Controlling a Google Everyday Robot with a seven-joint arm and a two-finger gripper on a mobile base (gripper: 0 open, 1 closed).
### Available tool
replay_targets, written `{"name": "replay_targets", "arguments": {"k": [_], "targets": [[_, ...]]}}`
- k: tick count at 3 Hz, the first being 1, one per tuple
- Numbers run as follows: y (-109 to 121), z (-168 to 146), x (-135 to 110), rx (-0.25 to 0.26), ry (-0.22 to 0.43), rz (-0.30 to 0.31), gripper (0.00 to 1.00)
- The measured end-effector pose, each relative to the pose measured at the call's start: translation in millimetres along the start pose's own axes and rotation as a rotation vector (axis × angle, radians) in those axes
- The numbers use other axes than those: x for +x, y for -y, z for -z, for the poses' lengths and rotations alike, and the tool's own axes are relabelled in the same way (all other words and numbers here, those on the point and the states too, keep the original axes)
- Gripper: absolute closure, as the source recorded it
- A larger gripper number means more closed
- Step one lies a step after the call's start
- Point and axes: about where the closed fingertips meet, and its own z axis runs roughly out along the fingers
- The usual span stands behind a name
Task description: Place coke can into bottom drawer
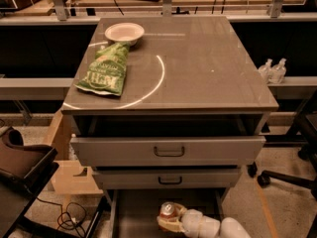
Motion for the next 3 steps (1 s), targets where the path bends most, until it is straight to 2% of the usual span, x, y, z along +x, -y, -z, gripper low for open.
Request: {"name": "replay_targets", "arguments": {"k": [2, 3], "targets": [[-5, -67, 53, -0.139, -0.038, 0.007, 1.0], [-1, -90, 73, -0.169, -0.069, 0.014, 1.0]]}}
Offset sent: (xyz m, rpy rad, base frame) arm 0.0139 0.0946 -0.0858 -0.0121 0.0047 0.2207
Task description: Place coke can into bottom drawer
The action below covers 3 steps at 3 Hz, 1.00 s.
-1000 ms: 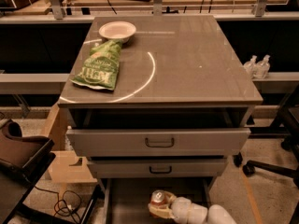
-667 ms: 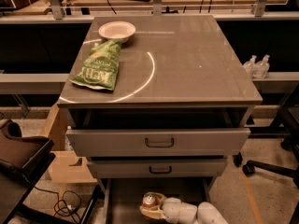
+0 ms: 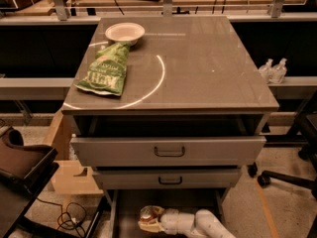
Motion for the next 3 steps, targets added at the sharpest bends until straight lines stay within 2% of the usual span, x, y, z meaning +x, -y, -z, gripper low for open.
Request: {"name": "replay_targets", "arguments": {"k": [1, 3], "targets": [[4, -19, 13, -0.034, -0.003, 0.006, 1.0], [5, -49, 31, -0.075, 0.043, 0.008, 1.0]]}}
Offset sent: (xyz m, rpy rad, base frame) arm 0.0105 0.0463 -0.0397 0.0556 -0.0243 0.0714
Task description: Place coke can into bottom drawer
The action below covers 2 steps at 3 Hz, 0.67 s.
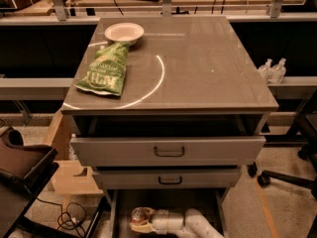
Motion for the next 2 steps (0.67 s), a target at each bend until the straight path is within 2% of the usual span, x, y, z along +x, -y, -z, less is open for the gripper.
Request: {"name": "replay_targets", "arguments": {"k": [2], "targets": [[-6.5, -8.0, 15.9, 0.027, 0.066, 0.02, 1.0]]}}
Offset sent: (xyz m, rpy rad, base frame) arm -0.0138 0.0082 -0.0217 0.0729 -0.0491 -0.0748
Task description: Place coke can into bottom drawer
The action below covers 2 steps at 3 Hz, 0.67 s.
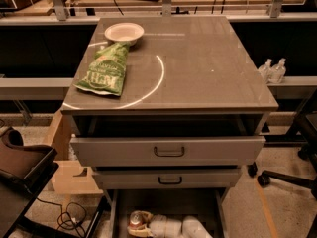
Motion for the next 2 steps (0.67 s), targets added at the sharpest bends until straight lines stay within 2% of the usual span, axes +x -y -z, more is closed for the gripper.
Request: {"name": "replay_targets", "arguments": {"k": [1, 2], "targets": [[-4.4, -3.8, 5.7, 0.008, 0.017, 0.003, 1.0], [-7.3, -7.3, 10.8, 0.024, 0.004, 0.012, 1.0]]}}
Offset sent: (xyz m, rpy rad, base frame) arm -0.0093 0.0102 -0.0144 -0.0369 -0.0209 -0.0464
